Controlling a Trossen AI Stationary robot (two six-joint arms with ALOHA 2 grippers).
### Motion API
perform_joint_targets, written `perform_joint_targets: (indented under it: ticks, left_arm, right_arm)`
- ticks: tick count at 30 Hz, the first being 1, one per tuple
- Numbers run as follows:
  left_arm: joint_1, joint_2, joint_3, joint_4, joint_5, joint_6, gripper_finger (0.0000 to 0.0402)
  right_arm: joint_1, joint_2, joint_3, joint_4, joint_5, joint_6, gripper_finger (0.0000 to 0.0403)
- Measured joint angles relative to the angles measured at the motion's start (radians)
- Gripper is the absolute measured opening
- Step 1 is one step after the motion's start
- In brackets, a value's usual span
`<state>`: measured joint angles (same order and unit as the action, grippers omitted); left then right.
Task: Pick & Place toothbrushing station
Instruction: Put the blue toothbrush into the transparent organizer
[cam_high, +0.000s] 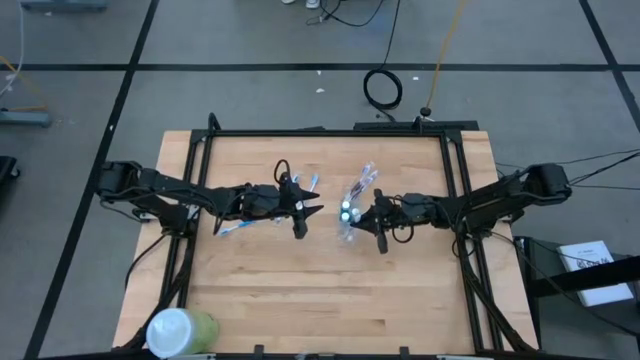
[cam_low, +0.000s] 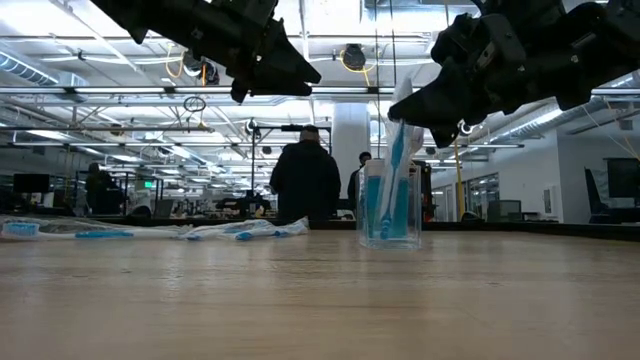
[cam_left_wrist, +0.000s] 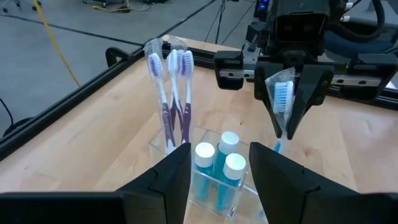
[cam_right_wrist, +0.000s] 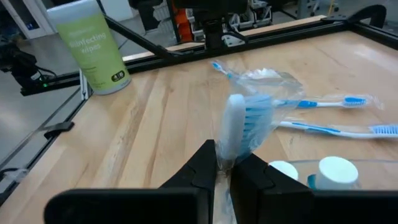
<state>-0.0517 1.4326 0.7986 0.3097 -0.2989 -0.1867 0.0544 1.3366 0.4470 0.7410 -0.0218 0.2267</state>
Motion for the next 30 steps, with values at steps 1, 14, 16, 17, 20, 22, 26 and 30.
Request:
perform_joint_targets:
  ticks: [1, 14, 16, 17, 20, 22, 26, 30]
  left_arm:
    - [0.0, 0.0, 0.0, 0.0, 0.0, 0.0, 0.017]
    - [0.0, 0.0, 0.0, -0.006, 0.0, -0.006, 0.017]
    - [0.0, 0.0, 0.0, -0.01, 0.0, -0.007, 0.017]
    - [0.0, 0.0, 0.0, -0.015, 0.0, -0.01, 0.017]
    - [0.0, 0.0, 0.0, -0.028, 0.0, -0.018, 0.017]
    - [0.0, 0.0, 0.0, -0.031, 0.0, -0.022, 0.017]
    - [0.0, 0.0, 0.0, -0.031, 0.0, -0.025, 0.017]
    - [0.0, 0.0, 0.0, -0.031, 0.0, -0.026, 0.017]
  right_arm:
    - [0.0, -0.005, 0.0, -0.005, 0.0, -0.006, 0.0023]
    - [-0.001, -0.081, -0.003, -0.027, 0.026, -0.059, 0.0148]
    - [-0.005, -0.081, -0.003, -0.036, 0.026, -0.059, 0.0171]
    - [-0.008, -0.081, -0.003, -0.039, 0.026, -0.059, 0.0181]
    - [-0.02, -0.082, -0.003, -0.035, 0.026, -0.059, 0.0205]
    - [-0.032, -0.092, -0.003, -0.038, 0.026, -0.06, 0.0216]
    - [-0.058, -0.137, -0.003, -0.036, 0.026, -0.094, 0.0223]
    - [-0.081, -0.214, -0.002, -0.034, 0.026, -0.144, 0.022]
